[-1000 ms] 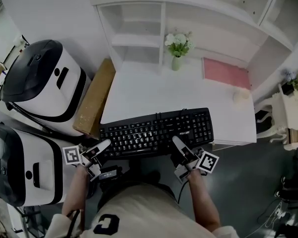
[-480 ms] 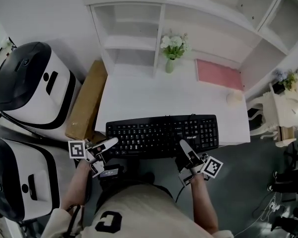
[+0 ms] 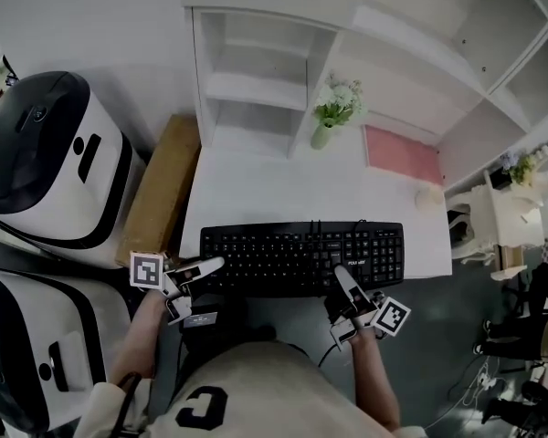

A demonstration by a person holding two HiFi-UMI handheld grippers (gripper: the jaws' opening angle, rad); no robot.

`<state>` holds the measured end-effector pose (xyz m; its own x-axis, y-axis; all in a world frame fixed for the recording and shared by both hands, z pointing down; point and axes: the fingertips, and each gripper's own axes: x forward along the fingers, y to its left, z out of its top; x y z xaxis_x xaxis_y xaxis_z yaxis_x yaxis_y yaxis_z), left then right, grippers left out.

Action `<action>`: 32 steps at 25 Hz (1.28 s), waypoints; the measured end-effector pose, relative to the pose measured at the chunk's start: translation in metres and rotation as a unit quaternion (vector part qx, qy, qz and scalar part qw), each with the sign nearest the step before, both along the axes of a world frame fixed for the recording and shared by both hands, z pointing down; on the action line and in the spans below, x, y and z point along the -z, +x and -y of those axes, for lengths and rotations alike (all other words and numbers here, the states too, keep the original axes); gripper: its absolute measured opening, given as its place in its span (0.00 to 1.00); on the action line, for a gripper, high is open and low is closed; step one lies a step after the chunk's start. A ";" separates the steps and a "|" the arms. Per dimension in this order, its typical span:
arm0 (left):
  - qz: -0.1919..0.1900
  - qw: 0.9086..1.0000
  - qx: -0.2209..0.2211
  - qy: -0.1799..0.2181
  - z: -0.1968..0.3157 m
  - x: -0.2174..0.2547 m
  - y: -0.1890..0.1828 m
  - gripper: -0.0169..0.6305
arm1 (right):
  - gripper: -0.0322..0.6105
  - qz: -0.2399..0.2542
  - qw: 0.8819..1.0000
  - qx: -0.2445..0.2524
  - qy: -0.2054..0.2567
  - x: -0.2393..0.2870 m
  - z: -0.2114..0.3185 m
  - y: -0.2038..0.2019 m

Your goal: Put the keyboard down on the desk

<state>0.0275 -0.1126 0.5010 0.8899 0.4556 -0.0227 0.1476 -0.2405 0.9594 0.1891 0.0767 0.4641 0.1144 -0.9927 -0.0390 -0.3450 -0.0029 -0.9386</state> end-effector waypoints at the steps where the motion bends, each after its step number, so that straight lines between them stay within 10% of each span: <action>1: 0.001 1.000 -0.002 -0.001 0.004 -0.001 0.000 0.20 | 0.20 0.001 1.000 -0.002 -0.002 0.000 0.003 -0.002; 32: 0.051 0.994 0.008 0.099 -0.090 -0.001 0.122 0.25 | 0.20 0.042 0.998 -0.034 0.011 -0.026 -0.107 0.103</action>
<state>0.1495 -0.0229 0.5025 0.8904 0.4271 0.1574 0.0455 -0.4276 0.9028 0.2918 0.1837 0.4905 0.1853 -0.9815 -0.0471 -0.2642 -0.0036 -0.9645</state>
